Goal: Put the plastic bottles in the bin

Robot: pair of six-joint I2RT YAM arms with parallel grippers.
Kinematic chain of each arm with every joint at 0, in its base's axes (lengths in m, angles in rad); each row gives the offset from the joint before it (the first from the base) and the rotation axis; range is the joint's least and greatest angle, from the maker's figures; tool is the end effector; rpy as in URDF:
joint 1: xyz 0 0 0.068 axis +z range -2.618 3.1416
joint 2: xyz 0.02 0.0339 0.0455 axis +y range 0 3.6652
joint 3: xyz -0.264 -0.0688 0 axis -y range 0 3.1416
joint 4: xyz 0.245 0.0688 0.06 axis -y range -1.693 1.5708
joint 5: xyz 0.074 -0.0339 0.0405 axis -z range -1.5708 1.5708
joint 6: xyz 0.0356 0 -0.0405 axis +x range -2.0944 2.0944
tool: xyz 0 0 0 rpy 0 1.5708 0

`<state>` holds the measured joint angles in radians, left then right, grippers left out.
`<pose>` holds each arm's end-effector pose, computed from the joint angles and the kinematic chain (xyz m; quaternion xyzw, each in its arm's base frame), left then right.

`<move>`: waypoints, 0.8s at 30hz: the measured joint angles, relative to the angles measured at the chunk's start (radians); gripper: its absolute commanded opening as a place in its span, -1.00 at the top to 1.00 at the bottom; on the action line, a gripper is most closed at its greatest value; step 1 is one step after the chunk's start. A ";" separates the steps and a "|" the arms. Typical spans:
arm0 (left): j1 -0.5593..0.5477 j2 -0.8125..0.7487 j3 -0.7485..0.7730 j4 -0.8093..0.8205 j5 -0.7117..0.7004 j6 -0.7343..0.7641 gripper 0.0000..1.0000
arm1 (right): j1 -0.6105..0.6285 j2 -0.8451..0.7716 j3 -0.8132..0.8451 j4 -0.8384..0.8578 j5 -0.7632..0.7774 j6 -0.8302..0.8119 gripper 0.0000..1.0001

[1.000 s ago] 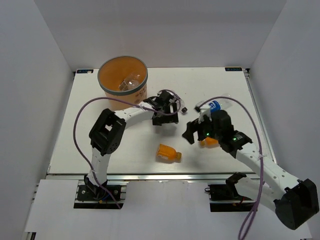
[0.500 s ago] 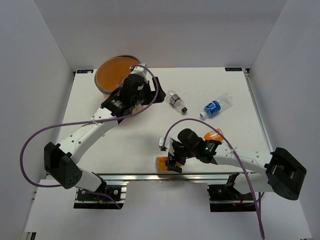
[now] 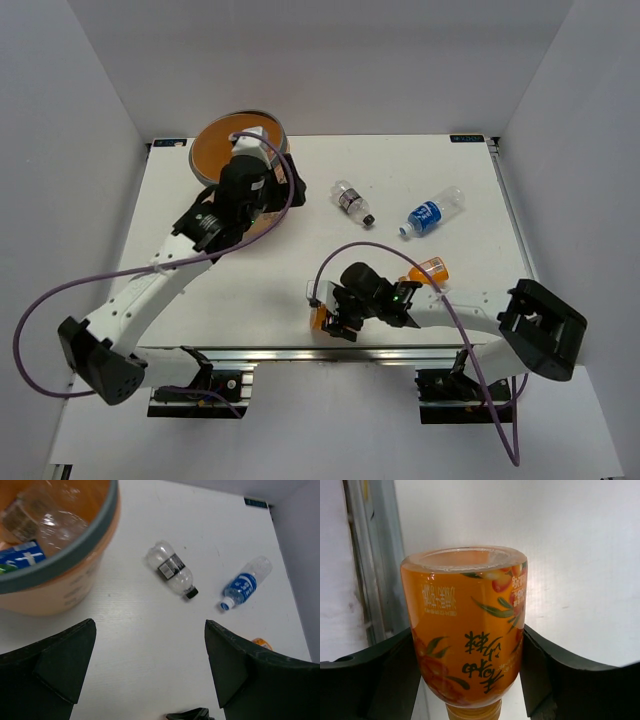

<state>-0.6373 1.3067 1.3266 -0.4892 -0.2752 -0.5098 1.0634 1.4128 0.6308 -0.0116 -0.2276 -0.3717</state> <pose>0.2400 -0.1656 0.3842 -0.0179 0.8469 -0.1831 0.4988 0.1246 0.2406 0.1667 -0.6370 0.6644 0.2265 0.3185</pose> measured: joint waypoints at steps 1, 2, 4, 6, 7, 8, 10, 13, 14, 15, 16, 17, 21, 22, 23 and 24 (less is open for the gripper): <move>0.000 -0.032 0.004 -0.012 -0.037 -0.001 -0.96 | 0.000 -0.017 0.003 0.009 0.010 0.000 0.31; 0.000 -0.056 0.006 -0.020 -0.073 -0.004 -0.96 | 0.000 -0.040 0.008 0.020 0.024 0.001 0.32; 0.000 -0.110 0.008 -0.043 -0.161 -0.019 -0.96 | -0.010 -0.087 0.031 0.045 0.053 0.002 0.33; 0.003 -0.159 0.008 -0.076 -0.265 -0.048 -0.96 | -0.034 -0.122 0.081 0.076 0.070 0.011 0.34; 0.009 -0.178 0.008 -0.093 -0.305 -0.062 -0.96 | -0.058 -0.130 0.120 0.087 0.073 0.020 0.31; 0.021 -0.196 0.008 -0.114 -0.346 -0.079 -0.96 | -0.083 -0.130 0.161 0.101 0.076 0.026 0.30; 0.051 -0.223 0.001 -0.148 -0.407 -0.110 -0.96 | -0.137 -0.118 0.276 0.119 0.085 0.044 0.30; 0.087 -0.254 -0.019 -0.183 -0.475 -0.142 -0.96 | -0.195 -0.049 0.494 0.159 0.121 0.066 0.29; 0.092 -0.256 -0.020 -0.191 -0.487 -0.146 -0.96 | -0.201 -0.013 0.570 0.176 0.137 0.072 0.27; 0.094 -0.257 -0.020 -0.197 -0.499 -0.154 -0.96 | -0.204 0.026 0.644 0.196 0.154 0.077 0.25; 0.096 -0.257 -0.020 -0.201 -0.507 -0.157 -0.96 | -0.206 0.073 0.722 0.206 0.165 0.080 0.24; 0.098 -0.257 -0.021 -0.208 -0.514 -0.163 -0.96 | -0.209 0.125 0.808 0.215 0.182 0.087 0.23; 0.108 -0.257 -0.027 -0.217 -0.539 -0.176 -0.96 | -0.210 0.433 1.244 0.213 0.212 0.114 0.00; 0.112 -0.257 -0.031 -0.219 -0.544 -0.179 -0.96 | -0.211 0.517 1.359 0.204 0.213 0.125 0.00; 0.116 -0.257 -0.036 -0.219 -0.548 -0.181 -0.96 | -0.211 0.609 1.484 0.181 0.224 0.131 -0.14; 0.119 -0.257 -0.040 -0.222 -0.551 -0.183 -0.96 | -0.211 0.694 1.582 0.174 0.230 0.137 -0.35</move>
<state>-0.5179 1.0492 1.2869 -0.7109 -0.8265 -0.6930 0.8524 2.1063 2.2127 0.1623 0.0029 -0.2348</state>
